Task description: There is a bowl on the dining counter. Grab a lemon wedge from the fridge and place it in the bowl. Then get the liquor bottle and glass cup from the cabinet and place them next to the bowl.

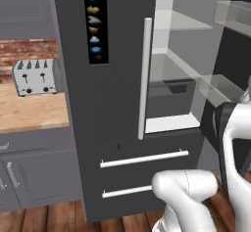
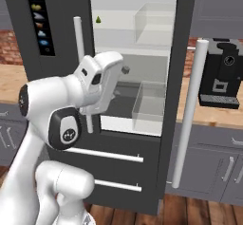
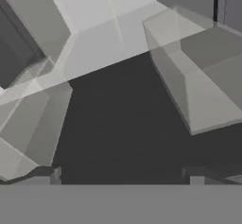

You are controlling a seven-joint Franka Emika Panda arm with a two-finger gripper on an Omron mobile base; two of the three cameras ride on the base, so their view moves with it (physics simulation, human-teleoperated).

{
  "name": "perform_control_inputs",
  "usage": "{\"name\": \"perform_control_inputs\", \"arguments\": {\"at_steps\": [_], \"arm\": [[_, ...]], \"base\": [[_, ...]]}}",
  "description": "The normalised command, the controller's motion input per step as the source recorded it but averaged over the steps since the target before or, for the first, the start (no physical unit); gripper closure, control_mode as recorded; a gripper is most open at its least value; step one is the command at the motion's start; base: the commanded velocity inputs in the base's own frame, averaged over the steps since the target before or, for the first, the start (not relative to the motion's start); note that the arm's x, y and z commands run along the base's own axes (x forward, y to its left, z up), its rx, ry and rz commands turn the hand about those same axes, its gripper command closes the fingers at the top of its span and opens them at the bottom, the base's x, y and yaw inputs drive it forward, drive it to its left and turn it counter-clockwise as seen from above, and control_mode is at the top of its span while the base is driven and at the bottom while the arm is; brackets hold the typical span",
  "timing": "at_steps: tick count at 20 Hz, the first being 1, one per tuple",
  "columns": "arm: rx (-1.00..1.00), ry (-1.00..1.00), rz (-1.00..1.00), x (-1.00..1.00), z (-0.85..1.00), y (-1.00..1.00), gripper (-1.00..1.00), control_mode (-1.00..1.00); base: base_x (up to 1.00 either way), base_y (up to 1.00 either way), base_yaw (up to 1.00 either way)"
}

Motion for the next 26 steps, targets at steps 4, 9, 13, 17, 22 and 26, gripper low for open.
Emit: {"name": "perform_control_inputs", "arguments": {"at_steps": [4, 9, 13, 17, 22, 26], "arm": [[0.01, -0.18, -0.02, 0.00, 0.00, 1.00, -1.00, -1.00], [0.08, -0.03, 0.00, 0.01, 0.00, 1.00, -1.00, -1.00], [0.18, 0.00, -0.03, 0.05, 0.00, 1.00, -1.00, -1.00], [0.24, 0.06, -0.03, 0.00, 0.07, 1.00, -1.00, -1.00], [0.38, 0.04, 0.00, 0.05, 0.01, 0.55, -1.00, -1.00], [0.52, -0.05, 0.00, 0.32, 0.00, 0.08, -1.00, -1.00]], "base": [[0.00, 0.00, 0.00], [0.00, 0.00, 0.00], [0.00, 0.00, 0.00], [0.00, 0.00, 0.00], [0.00, 0.00, 0.00], [0.00, 0.00, 0.00]]}}
